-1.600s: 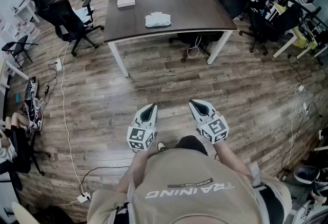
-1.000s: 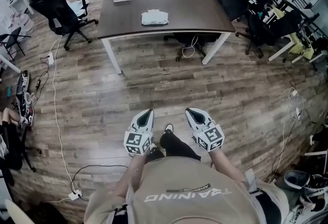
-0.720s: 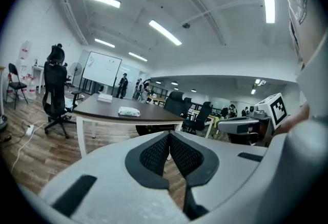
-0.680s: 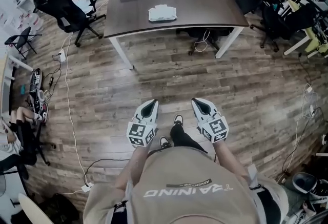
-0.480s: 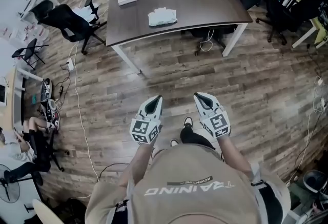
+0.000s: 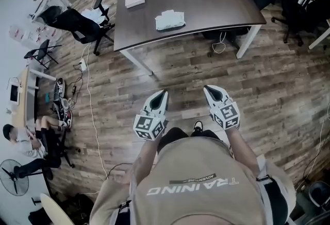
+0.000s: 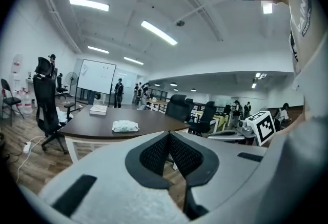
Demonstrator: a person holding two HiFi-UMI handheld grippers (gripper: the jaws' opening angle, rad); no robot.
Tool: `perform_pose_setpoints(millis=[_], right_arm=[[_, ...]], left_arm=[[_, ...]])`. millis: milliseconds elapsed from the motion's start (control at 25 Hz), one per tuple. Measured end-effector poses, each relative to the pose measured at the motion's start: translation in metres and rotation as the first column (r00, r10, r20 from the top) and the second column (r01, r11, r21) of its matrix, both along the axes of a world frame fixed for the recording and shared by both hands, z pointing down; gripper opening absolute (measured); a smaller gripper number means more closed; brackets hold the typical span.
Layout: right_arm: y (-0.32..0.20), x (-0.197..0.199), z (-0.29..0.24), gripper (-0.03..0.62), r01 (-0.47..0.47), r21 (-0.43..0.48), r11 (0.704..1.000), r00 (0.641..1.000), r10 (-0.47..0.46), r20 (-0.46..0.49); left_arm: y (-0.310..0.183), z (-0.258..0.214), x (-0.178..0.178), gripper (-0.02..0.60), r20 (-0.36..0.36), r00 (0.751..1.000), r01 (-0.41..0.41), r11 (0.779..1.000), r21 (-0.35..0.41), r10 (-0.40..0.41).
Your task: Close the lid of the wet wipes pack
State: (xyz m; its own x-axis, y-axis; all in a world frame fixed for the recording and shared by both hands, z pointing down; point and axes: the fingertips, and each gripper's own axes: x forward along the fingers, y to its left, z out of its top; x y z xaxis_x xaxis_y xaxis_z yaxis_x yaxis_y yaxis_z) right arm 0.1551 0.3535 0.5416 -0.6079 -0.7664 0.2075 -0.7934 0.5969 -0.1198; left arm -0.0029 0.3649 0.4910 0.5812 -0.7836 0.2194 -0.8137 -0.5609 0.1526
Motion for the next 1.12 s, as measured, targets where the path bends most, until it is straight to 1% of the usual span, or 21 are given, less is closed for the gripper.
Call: perform_pose_setpoints(millis=[120,200,360,520,640,720,840,960,1040,1120], right_arm=[[-0.005,-0.010,-0.003,0.015,0.037,-0.004,0.999,0.999,-0.037,0.014],[-0.011,-0.013,0.005,0.015,0.060,-0.010,0.998,0.998,-0.060,0.006],[-0.031,-0.016,0.022,0.015,0.075,-0.032,0.997,0.997,-0.076,-0.006],[-0.042,-0.019,0.027,0.015,0.081,-0.052,0.995,0.997,-0.081,0.004],[-0.056,-0.009,0.032,0.015,0.066,-0.082,0.994,0.998,-0.067,-0.009],[-0.071,-0.002,0.030,0.015,0.048,-0.074,0.996,0.999,-0.049,-0.016],[-0.096,-0.003,0.023,0.015,0.040,-0.051,0.998,0.998,-0.042,-0.037],[-0.117,-0.005,0.018,0.015,0.040,-0.036,0.999,0.996,-0.042,-0.076],[-0.131,-0.006,0.014,0.015,0.027,-0.036,0.999,0.995,-0.031,-0.100],[-0.144,-0.009,0.008,0.015,0.009,-0.039,0.999,0.995,-0.013,-0.100]], left_arm=[[0.001,0.011,-0.019,0.009,0.010,0.998,0.066,0.997,-0.050,-0.066],[-0.002,0.018,-0.024,0.009,0.011,0.996,0.091,0.993,-0.069,-0.091],[-0.012,0.030,-0.019,0.009,0.016,0.997,0.083,0.993,-0.085,-0.082],[-0.030,0.051,-0.020,0.009,0.003,0.995,0.095,0.986,-0.137,-0.096],[-0.052,0.052,-0.010,0.009,-0.014,0.997,0.073,0.988,-0.138,-0.076],[-0.071,0.047,-0.004,0.009,-0.024,0.998,0.056,0.991,-0.118,-0.059],[-0.100,0.045,-0.008,0.009,-0.025,0.998,0.049,0.994,-0.099,-0.052],[-0.122,0.053,-0.011,0.009,-0.029,0.999,0.037,0.992,-0.117,-0.041],[-0.136,0.054,-0.009,0.009,-0.041,0.999,0.010,0.992,-0.130,-0.016],[-0.153,0.051,-0.008,0.009,-0.048,0.999,-0.024,0.991,-0.130,0.018]])
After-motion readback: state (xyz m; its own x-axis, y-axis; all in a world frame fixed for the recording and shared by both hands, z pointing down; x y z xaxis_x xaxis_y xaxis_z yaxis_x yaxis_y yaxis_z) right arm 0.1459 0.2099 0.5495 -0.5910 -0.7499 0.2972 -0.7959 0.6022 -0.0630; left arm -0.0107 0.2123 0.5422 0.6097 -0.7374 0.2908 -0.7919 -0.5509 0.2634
